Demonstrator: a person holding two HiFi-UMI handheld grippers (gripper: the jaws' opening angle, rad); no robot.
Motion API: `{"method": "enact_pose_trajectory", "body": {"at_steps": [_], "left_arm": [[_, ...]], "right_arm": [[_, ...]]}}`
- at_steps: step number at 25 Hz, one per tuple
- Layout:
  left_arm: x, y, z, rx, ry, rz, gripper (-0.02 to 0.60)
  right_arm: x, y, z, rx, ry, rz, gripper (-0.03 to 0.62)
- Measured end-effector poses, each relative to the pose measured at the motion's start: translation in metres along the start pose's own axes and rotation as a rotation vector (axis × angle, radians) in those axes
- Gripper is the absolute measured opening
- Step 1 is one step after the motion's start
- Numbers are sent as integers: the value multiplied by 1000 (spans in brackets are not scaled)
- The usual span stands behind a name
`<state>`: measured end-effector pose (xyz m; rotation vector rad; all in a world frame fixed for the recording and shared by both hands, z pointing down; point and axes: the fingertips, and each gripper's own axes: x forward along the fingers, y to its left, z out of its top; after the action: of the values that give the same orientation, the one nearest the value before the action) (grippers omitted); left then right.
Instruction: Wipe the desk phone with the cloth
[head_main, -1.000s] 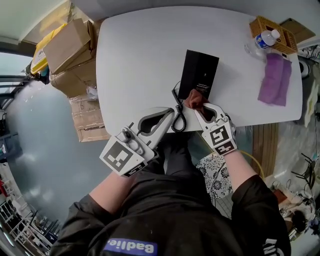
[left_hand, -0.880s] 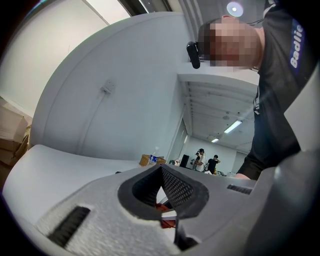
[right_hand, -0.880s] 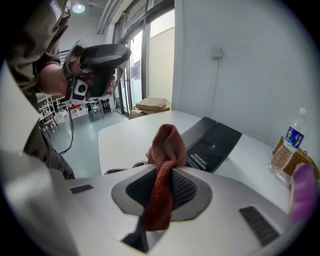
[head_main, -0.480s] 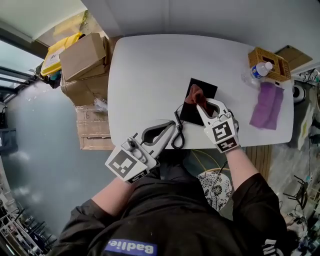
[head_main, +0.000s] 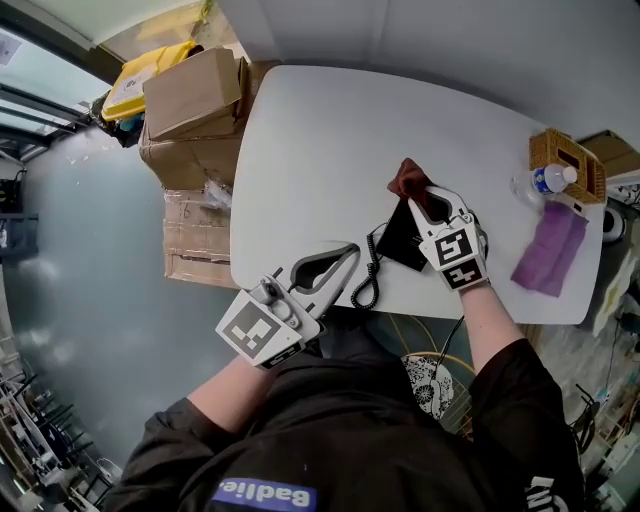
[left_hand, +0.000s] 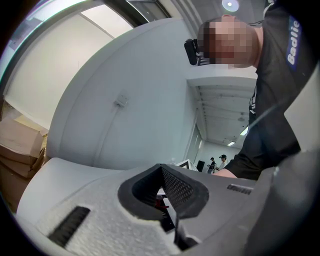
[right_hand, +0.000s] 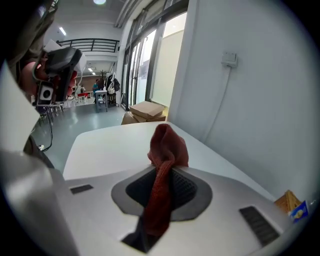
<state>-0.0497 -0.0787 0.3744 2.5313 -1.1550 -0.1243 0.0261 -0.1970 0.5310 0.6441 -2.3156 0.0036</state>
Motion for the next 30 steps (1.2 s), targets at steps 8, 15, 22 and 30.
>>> {"method": "enact_pose_trajectory", "body": {"at_steps": [8,15,22,30], "left_arm": [[-10,3,-17,-30,13,-6,2],[-19,-7,-21,-27,18,-53,0],[-41,-22,-25,-25,24,-92,0],[-57,-32,-15,2,-7,-145,0]], "right_arm": [[0,47,-18,-9,12,40,71],[-5,101,-44,20,52,84,71],[-9,140,-65,79,101,91,71],[-19,166,-60,71,99,82,71]]}}
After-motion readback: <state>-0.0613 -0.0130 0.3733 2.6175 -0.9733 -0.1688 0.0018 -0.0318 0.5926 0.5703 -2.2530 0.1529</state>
